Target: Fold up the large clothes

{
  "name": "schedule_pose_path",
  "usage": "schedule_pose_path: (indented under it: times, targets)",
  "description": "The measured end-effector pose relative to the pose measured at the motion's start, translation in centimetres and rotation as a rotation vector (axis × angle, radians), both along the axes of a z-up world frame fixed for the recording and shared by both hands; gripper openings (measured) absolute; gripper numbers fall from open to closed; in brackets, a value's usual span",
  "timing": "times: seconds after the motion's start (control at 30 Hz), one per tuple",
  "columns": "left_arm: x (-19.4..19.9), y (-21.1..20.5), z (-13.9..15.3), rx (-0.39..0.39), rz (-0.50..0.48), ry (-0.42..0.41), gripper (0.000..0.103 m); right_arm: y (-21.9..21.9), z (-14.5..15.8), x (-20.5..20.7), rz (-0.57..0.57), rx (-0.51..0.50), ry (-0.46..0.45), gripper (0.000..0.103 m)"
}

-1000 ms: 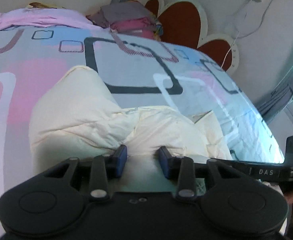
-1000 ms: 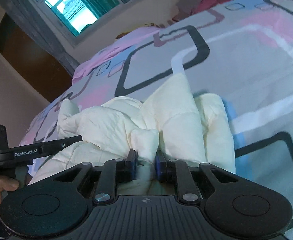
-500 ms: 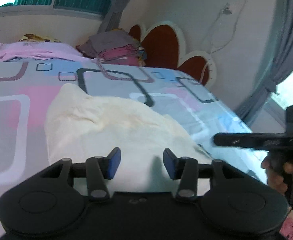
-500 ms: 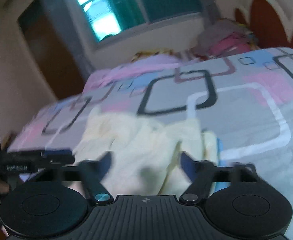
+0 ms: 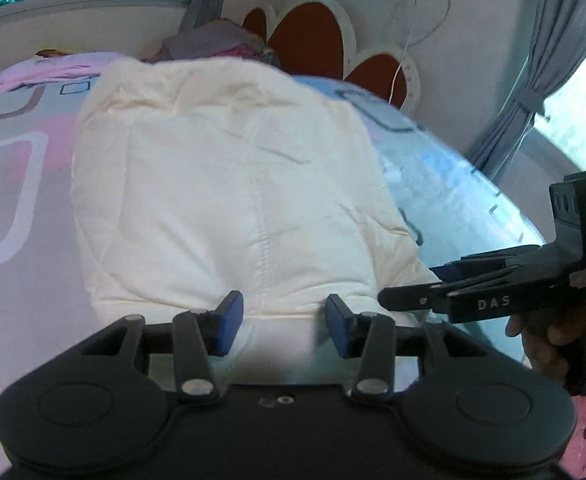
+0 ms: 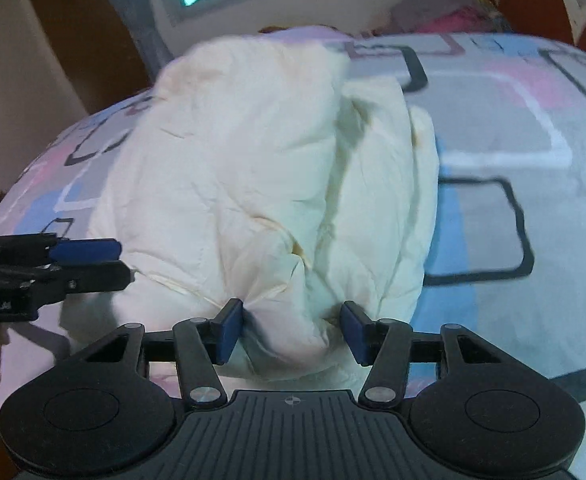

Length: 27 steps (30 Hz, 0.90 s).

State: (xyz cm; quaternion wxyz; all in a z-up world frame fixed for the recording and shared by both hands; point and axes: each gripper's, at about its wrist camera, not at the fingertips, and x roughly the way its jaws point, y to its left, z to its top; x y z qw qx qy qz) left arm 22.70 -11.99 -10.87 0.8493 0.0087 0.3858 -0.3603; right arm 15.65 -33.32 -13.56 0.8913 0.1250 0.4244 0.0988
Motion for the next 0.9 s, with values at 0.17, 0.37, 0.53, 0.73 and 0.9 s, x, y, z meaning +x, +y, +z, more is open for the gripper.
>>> schedule_pose_path:
  times: [0.17, 0.37, 0.53, 0.73, 0.9]
  targets:
    - [1.0, 0.2, 0.8, -0.004, -0.007, 0.031, 0.044, -0.4, 2.0, 0.3, 0.018, -0.051, 0.008, 0.054]
    - [4.7, 3.7, 5.8, -0.083, 0.127, -0.149, 0.070, -2.7, 9.2, 2.2, -0.068, -0.062, -0.232, 0.079]
    - [11.9, 3.0, 7.1, -0.076, 0.226, -0.159, 0.051, -0.6, 11.6, 9.4, -0.039, -0.098, -0.299, 0.049]
    - [16.4, 1.1, 6.0, -0.092, 0.247, -0.114, 0.050, 1.8, 10.5, 15.8, 0.024, -0.093, -0.249, 0.046]
    - [16.6, -0.5, 3.8, -0.042, 0.212, -0.079, 0.050, 1.6, 7.1, 17.9, 0.010, -0.144, -0.180, 0.046]
